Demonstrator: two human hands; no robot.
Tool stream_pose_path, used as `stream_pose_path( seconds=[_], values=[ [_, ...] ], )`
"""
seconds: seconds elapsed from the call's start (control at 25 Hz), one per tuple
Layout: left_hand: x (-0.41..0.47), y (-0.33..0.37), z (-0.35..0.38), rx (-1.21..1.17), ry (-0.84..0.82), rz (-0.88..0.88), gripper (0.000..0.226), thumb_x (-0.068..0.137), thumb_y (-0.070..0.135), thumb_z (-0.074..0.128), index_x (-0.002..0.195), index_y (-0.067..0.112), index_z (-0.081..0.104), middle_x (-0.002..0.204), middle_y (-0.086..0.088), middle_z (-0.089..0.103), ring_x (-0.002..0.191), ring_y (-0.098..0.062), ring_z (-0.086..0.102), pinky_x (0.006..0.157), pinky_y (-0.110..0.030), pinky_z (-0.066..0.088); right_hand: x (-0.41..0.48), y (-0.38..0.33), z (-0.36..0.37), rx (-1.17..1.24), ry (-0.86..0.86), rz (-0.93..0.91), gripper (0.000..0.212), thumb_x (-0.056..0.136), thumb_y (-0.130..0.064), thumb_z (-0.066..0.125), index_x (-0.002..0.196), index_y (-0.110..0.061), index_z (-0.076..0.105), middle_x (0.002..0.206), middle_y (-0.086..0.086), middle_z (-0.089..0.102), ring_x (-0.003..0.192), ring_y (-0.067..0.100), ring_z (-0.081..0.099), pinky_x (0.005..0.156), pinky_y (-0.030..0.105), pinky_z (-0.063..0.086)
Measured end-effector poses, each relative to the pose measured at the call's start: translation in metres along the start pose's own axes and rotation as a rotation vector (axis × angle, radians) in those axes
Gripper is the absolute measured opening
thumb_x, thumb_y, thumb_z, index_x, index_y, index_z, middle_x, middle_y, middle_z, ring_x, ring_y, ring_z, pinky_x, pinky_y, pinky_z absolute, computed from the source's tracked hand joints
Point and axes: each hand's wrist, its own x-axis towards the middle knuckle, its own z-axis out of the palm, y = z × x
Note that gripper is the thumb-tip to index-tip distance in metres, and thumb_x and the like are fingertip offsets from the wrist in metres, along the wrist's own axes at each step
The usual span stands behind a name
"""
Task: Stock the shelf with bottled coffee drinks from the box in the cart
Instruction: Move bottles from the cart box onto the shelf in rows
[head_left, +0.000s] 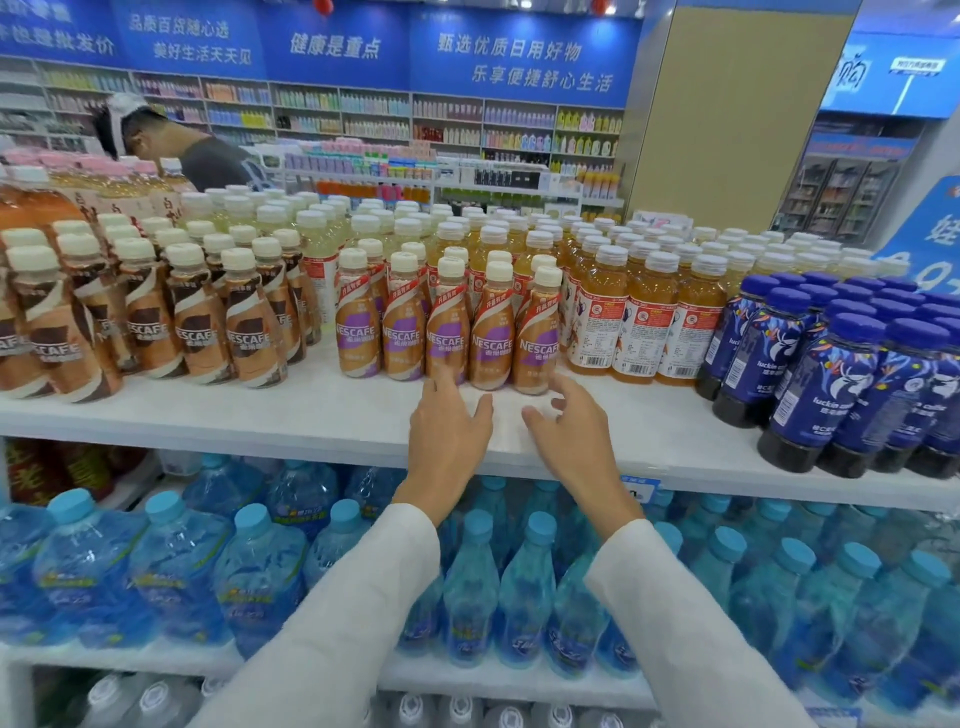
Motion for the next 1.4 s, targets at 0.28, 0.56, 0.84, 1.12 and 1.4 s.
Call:
stream_pose_path(
  seconds=[0.28, 0.56, 0.84, 1.12, 1.4],
  values=[
    [-0.083, -0.047, -0.071, -0.262, 0.107, -0.084, 0.024, 0.099, 0.037, 0.065, 0.122, 0.033, 0.064, 0.121, 0.017, 0.067, 0.114, 0.002, 0.061, 0.096, -0.021, 0.05, -0.085, -0.009, 0.007, 0.201, -0.086, -0.056, 0.041, 0.099, -0.039, 0.062, 0.139, -0.033, 0.057, 0.138, -0.02, 0.056, 0.125, 0.001, 0.052, 0.105, 0.022, 0.041],
    [-0.203, -0.134, -0.169, -0.324, 0.294, -0.331, 0.028, 0.093, 0.039, 0.064, 0.119, 0.031, 0.068, 0.114, 0.02, 0.073, 0.109, 0.006, 0.065, 0.087, -0.012, 0.052, -0.159, -0.017, 0.057, 0.288, -0.248, -0.067, 0.032, 0.097, -0.027, 0.067, 0.129, -0.031, 0.065, 0.129, -0.022, 0.064, 0.12, -0.001, 0.058, 0.106, 0.025, 0.043],
    [-0.332, -0.219, -0.258, -0.217, 0.565, -0.644, 0.027, 0.093, 0.04, 0.064, 0.118, 0.032, 0.069, 0.111, 0.024, 0.073, 0.106, 0.004, 0.067, 0.086, -0.015, 0.051, -0.281, -0.019, 0.167, 0.33, -0.641, 0.177, 0.027, 0.093, -0.031, 0.071, 0.12, -0.033, 0.07, 0.12, -0.015, 0.07, 0.105, -0.004, 0.064, 0.095, 0.025, 0.049],
    [-0.458, -0.265, -0.338, -0.226, 0.817, -0.892, 0.02, 0.096, 0.018, 0.069, 0.114, 0.025, 0.072, 0.107, 0.011, 0.078, 0.103, -0.003, 0.071, 0.079, -0.007, 0.05, -0.396, -0.064, 0.277, 0.226, -0.986, 0.235, 0.02, 0.09, -0.021, 0.075, 0.11, -0.027, 0.072, 0.113, -0.008, 0.073, 0.111, 0.015, 0.066, 0.092, 0.027, 0.048],
    [-0.531, -0.305, -0.403, -0.151, 0.952, -1.067, 0.014, 0.098, 0.02, 0.067, 0.111, 0.024, 0.07, 0.108, 0.01, 0.076, 0.103, -0.006, 0.07, 0.075, -0.01, 0.051, -0.476, -0.123, 0.36, 0.113, -1.264, 0.125, 0.024, 0.096, -0.024, 0.068, 0.119, -0.026, 0.064, 0.119, -0.004, 0.066, 0.113, 0.016, 0.06, 0.097, 0.031, 0.042]
  ],
)
